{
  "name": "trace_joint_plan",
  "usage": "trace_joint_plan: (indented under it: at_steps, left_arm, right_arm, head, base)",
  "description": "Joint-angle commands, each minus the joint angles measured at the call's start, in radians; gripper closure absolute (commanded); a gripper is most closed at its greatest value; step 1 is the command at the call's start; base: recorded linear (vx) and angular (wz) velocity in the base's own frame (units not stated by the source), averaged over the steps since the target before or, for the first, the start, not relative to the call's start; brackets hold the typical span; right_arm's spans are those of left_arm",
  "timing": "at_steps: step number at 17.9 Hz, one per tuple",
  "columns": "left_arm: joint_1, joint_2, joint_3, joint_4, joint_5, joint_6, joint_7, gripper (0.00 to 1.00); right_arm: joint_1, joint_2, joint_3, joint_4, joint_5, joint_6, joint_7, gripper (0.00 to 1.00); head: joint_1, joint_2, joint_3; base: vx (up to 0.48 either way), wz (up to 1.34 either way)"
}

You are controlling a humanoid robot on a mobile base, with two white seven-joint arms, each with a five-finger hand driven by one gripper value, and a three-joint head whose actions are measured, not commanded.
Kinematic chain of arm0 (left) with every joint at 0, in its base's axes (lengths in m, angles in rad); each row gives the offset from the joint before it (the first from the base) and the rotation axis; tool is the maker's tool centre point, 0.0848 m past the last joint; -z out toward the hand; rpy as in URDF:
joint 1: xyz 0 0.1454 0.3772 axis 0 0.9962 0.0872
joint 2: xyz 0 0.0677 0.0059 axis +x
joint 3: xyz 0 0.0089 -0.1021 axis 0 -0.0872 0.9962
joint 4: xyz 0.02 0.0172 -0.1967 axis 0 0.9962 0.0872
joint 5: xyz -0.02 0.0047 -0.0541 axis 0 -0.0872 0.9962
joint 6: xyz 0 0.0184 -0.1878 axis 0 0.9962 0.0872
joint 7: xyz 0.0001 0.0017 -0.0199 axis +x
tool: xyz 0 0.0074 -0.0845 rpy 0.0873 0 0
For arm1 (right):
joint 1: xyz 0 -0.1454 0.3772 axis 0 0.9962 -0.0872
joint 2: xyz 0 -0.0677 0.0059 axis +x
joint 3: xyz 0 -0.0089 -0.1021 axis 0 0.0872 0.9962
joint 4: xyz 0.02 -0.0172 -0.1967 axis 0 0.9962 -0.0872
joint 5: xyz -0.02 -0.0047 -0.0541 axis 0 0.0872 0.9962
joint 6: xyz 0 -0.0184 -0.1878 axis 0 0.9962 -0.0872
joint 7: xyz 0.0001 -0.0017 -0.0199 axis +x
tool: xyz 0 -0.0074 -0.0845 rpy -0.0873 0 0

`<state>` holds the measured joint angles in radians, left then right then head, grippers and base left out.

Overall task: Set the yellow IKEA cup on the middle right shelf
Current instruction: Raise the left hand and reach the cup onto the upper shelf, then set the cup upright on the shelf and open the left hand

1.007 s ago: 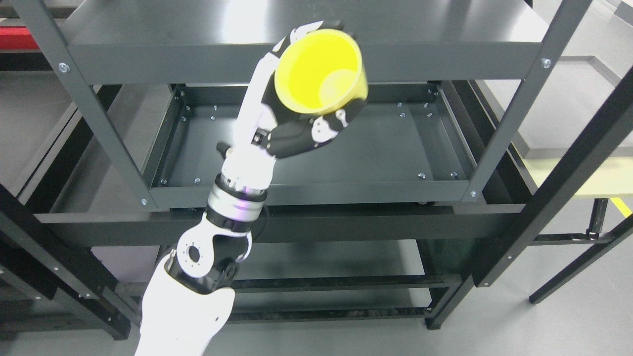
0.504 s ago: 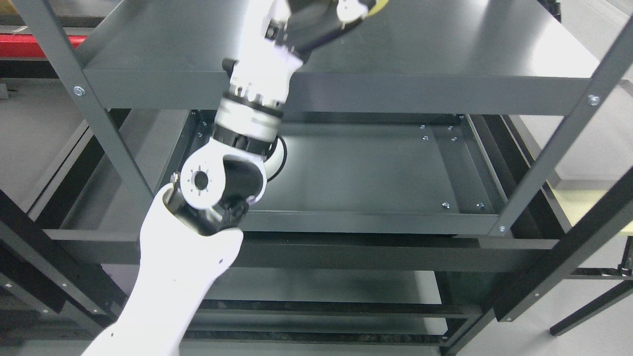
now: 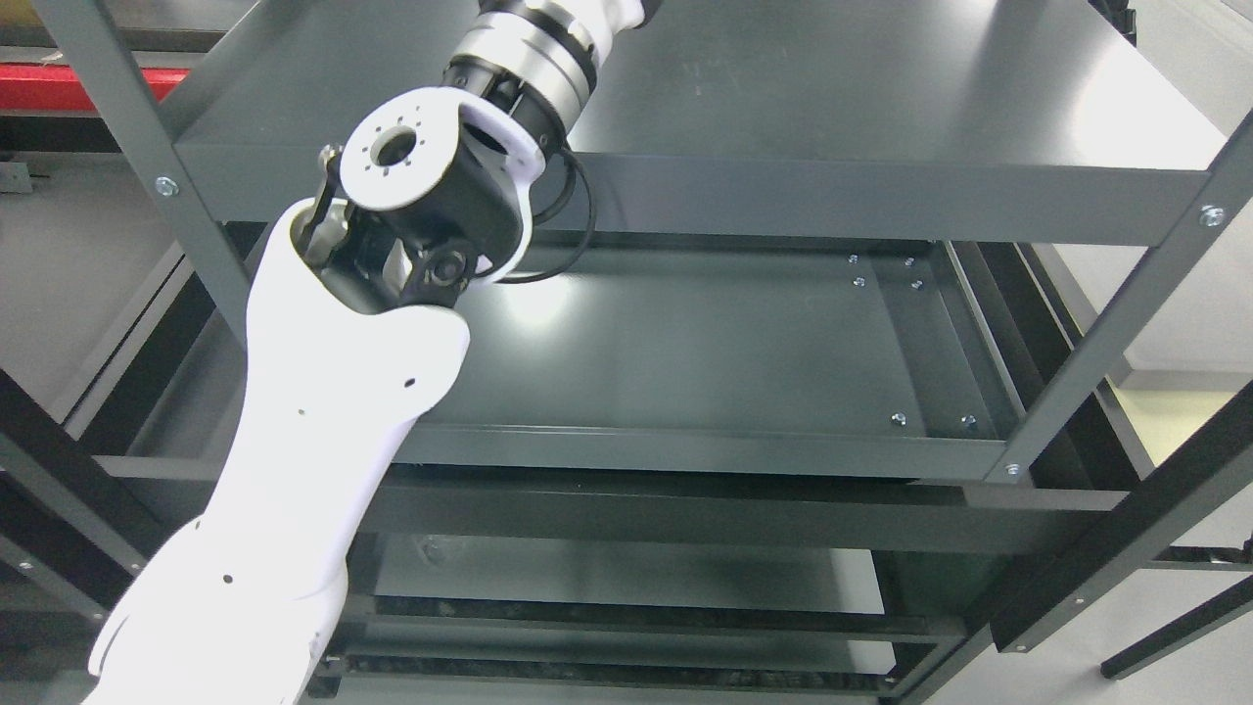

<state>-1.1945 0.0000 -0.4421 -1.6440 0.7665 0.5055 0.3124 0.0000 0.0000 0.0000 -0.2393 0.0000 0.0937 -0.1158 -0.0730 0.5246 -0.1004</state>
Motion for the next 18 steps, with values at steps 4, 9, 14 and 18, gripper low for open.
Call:
trace_joint_plan:
  at_steps: [4, 9, 14, 18]
  left_arm:
    - [-0.037, 0.017, -0.007, 0.171, 0.154, 0.111, 0.004, 0.98]
    - [-0.033, 0.017, -0.047, 0.184, 0.09, 0.174, 0.001, 0.7]
    - [-0.031, 0.017, -0.047, 0.178, 0.063, 0.212, -0.012, 0.38]
    - [-0.031, 0.017, -0.04, 0.171, 0.022, 0.214, -0.012, 0.21]
  right_arm:
    - [0.014, -0.017, 0.017, 0.0, -0.025, 0.0, -0.001, 0.01]
    - [0.014, -0.017, 0.017, 0.0, -0.025, 0.0, -0.001, 0.01]
    - [0.014, -0.017, 0.017, 0.0, -0.025, 0.0, -0.001, 0.01]
    - [0.014, -0.017, 0.017, 0.0, -0.025, 0.0, -0.001, 0.01]
  head:
    - [0.0, 0.0, 0.0]
    - [0.0, 0.0, 0.0]
    - [0.0, 0.0, 0.0]
    - [0.0, 0.0, 0.0]
  base:
    - [0.0, 0.0]
    - [0.0, 0.0]
    - [0.0, 0.0]
    - [0.0, 0.0]
